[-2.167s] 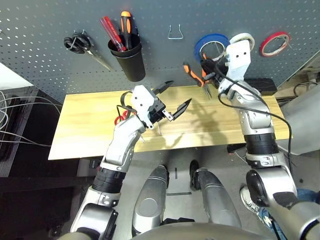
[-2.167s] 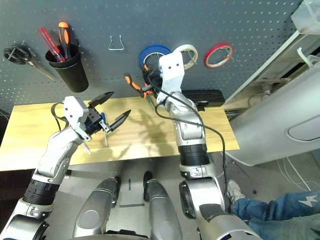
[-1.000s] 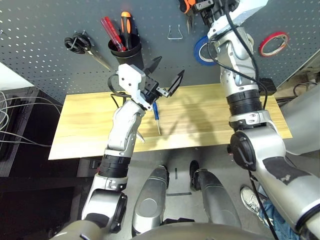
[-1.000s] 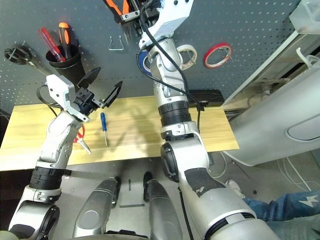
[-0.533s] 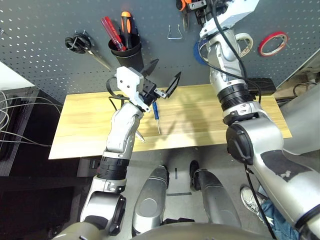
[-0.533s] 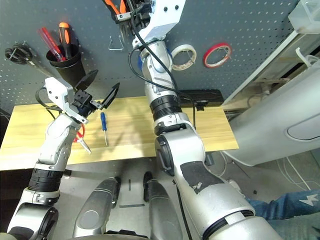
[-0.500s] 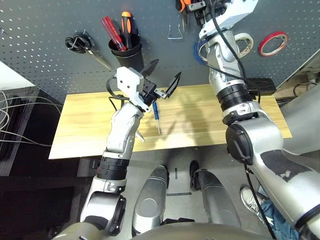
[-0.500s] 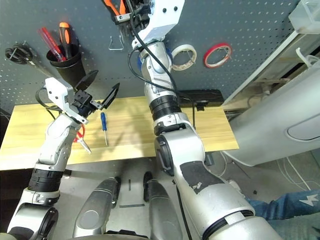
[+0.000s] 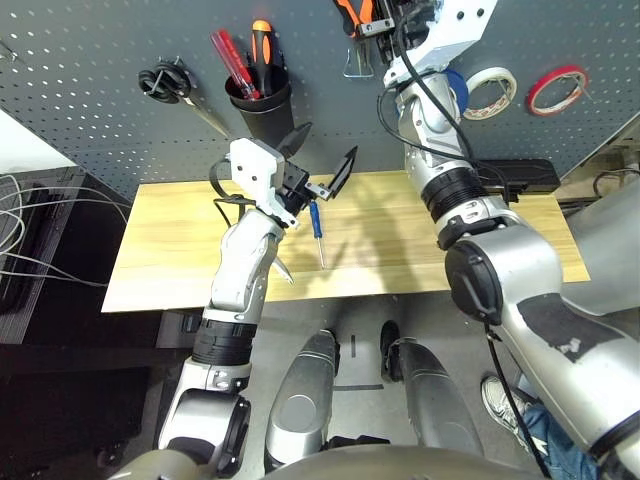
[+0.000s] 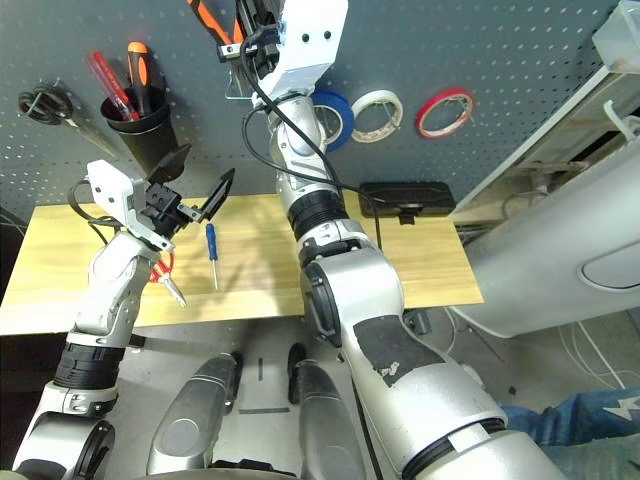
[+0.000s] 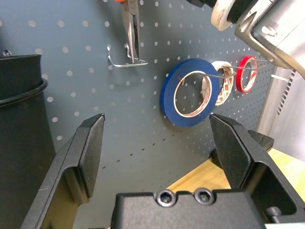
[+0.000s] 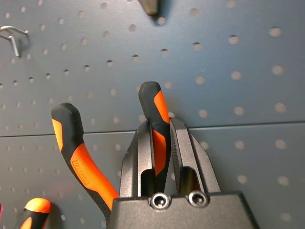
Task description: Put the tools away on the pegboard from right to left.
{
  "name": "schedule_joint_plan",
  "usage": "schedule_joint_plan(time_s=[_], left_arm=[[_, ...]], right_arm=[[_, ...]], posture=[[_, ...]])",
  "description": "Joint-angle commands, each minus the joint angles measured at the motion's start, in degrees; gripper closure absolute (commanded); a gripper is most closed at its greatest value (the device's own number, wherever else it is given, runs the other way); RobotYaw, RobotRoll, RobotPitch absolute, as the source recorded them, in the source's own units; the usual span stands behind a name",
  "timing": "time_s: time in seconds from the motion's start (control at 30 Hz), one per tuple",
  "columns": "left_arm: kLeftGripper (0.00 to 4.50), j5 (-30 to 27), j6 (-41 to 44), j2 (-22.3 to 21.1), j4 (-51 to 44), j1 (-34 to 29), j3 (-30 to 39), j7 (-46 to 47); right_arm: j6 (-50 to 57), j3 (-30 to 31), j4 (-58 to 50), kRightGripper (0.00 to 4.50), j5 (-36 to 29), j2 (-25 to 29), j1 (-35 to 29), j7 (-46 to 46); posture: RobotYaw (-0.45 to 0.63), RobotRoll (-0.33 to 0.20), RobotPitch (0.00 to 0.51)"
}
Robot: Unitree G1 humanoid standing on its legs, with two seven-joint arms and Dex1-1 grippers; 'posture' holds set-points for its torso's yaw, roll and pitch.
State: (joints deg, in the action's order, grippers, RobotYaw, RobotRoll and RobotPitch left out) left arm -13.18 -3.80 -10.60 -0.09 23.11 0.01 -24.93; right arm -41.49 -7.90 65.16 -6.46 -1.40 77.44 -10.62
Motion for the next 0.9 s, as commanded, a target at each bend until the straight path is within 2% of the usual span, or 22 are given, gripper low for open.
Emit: schedule_joint_plan(time_s=[0.03,0.9], left_arm=[[0.0,0.2,0.0,-0.4,-1.0,-1.5,0.2,0.0],[0.0,-0.2,0.6,-0.2,-0.9,-1.1,0.2,-0.2]], right_arm=[[-1.7,0.1,0.6,4.24,0.9,-0.2,1.1,0.4],[-3.6,1.1,1.0,4.24,5.7,-0.4,-3.6,3.9]], posture=[[0.31,0.0,0.265],[0.31,0.0,0.269]])
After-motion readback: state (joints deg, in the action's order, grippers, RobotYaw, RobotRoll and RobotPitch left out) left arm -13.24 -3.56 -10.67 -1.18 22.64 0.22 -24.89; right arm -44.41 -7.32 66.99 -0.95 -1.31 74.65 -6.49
